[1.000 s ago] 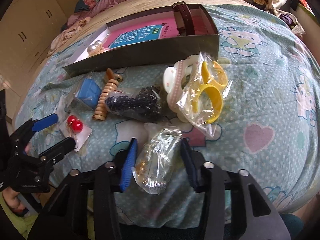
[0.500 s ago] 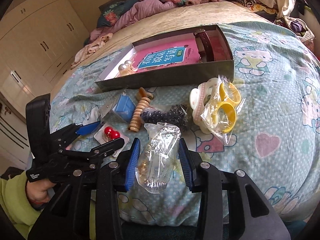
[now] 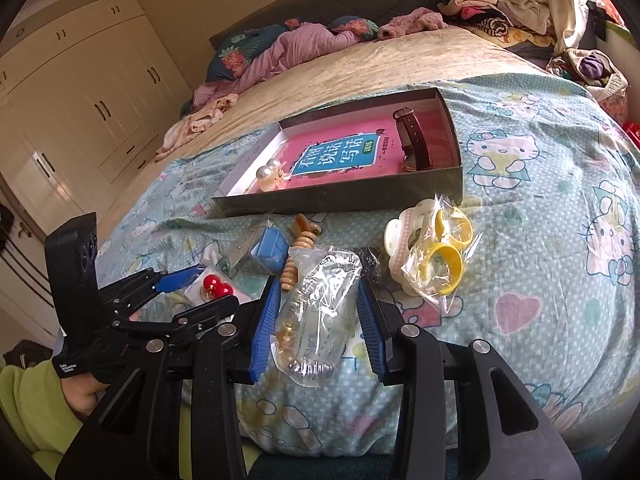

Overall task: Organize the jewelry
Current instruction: 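Grasp the card of red bead earrings with the left tool while the right tool holds the bag, then carry the red earring card and the clear bag with both tools into the box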

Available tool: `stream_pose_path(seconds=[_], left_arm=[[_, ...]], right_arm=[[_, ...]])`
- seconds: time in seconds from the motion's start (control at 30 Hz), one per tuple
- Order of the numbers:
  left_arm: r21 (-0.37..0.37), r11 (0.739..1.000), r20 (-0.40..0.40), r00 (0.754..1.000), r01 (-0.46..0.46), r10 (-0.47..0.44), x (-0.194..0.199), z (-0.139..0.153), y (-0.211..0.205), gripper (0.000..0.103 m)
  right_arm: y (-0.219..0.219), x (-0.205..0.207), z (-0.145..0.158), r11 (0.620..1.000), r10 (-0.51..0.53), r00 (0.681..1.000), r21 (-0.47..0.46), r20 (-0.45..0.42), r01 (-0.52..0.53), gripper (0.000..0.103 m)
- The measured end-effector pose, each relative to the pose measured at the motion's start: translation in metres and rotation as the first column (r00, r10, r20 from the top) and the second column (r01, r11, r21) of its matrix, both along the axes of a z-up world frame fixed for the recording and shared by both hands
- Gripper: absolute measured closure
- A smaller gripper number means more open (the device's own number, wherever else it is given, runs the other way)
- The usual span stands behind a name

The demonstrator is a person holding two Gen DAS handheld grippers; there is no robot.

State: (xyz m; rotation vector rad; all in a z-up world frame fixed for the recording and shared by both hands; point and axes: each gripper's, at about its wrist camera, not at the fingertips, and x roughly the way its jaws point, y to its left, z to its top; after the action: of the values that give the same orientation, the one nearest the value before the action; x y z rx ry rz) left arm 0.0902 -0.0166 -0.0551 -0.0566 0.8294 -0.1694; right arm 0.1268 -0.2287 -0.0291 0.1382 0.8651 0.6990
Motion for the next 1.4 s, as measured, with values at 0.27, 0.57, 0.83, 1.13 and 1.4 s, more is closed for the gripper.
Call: stream_pose_path(seconds=[0.27,0.57,0.83,1.13,1.4], left_arm=[[-0.011,0.999,0.068,0.997,-0.032,0.033,0.002,0.028,0.008,0.04],[-0.03,0.997,0.108,0.991,-0.072,0.075,0.021,0.043,0.018,0.04],[-0.028,0.996,0.132,0.988,-0.082,0.085,0.042,0.051,0.015,0.04],[-0.025,0.996,0.139,0.986,-0.085,0.087,0.066,0.05,0.007,0.04],[-0.015,0.996,0.128,0.988,-0.087,0.089,0.088,0.046,0.001,0.04]], right_arm=[[-0.005,0.003,0.007,1.0,-0.016,0.999,0.023,0.033,0.015,0.066],[-0.012,0.018,0.014,0.998,-0.047,0.997,0.042,0.062,0.044,0.066],[-0.014,0.04,0.021,0.996,-0.074,0.992,0.049,0.099,0.069,0.066],[-0.02,0.067,0.023,0.993,-0.112,0.985,0.049,0.129,0.107,0.066],[-0.021,0.09,0.018,0.991,-0.131,0.981,0.02,0.142,0.13,0.066]])
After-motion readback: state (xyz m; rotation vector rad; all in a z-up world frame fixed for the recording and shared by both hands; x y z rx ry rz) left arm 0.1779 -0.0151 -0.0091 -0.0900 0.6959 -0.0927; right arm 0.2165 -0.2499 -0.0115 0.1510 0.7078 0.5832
